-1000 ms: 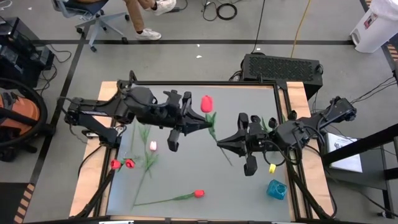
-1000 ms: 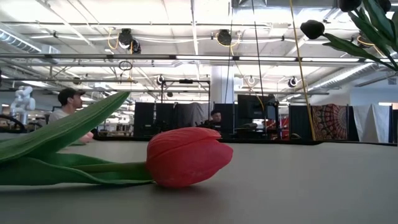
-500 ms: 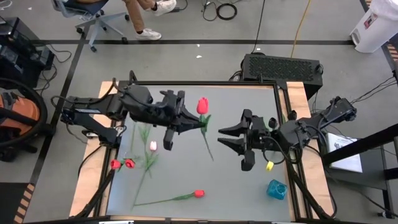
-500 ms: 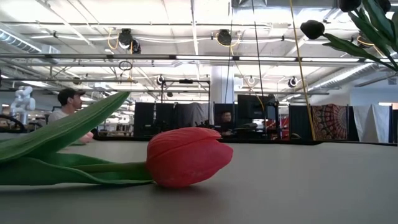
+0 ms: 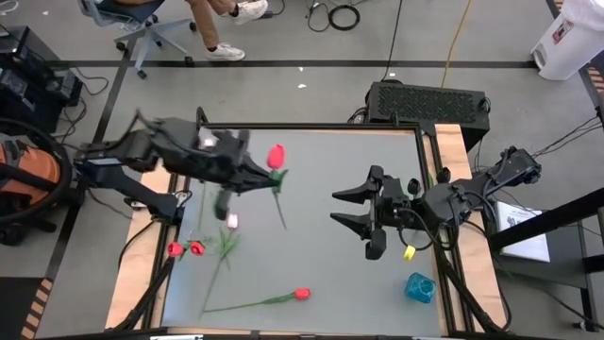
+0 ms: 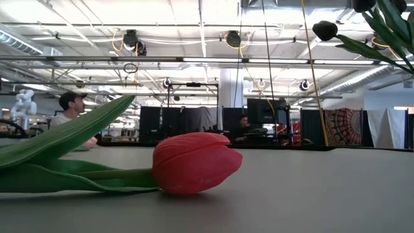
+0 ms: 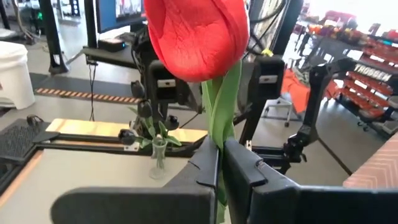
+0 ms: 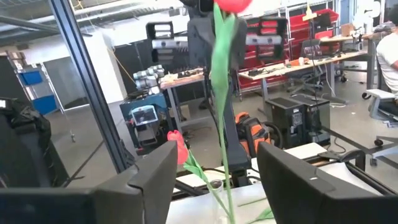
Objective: Sort flowers into vase by color
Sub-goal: Put the right red tulip into the left transparent vase
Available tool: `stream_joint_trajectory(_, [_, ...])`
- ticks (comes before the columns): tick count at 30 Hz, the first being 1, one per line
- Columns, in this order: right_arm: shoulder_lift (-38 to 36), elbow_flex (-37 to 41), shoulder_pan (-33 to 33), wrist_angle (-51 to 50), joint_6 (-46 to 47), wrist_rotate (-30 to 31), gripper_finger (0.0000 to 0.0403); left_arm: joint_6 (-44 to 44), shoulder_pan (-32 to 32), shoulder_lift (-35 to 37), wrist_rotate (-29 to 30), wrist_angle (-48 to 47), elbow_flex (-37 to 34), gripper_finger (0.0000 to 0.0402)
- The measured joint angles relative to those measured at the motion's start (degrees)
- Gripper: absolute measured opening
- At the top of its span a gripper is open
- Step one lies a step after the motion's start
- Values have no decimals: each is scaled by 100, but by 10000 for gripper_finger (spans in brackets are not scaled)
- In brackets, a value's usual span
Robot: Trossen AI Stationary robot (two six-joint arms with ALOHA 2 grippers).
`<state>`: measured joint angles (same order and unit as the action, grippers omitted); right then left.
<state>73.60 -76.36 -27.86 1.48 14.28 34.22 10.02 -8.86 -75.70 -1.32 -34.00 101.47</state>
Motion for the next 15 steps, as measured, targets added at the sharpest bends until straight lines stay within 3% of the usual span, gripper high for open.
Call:
stream_joint_trajectory(9, [0,0,0,-4,0,0,211,-571,8,931,-41,-1184,0,12])
stream_joint_trajectory(15, [2,0,0,-4,-1,2,210,-628,74,1703,-525,-1834,0,12])
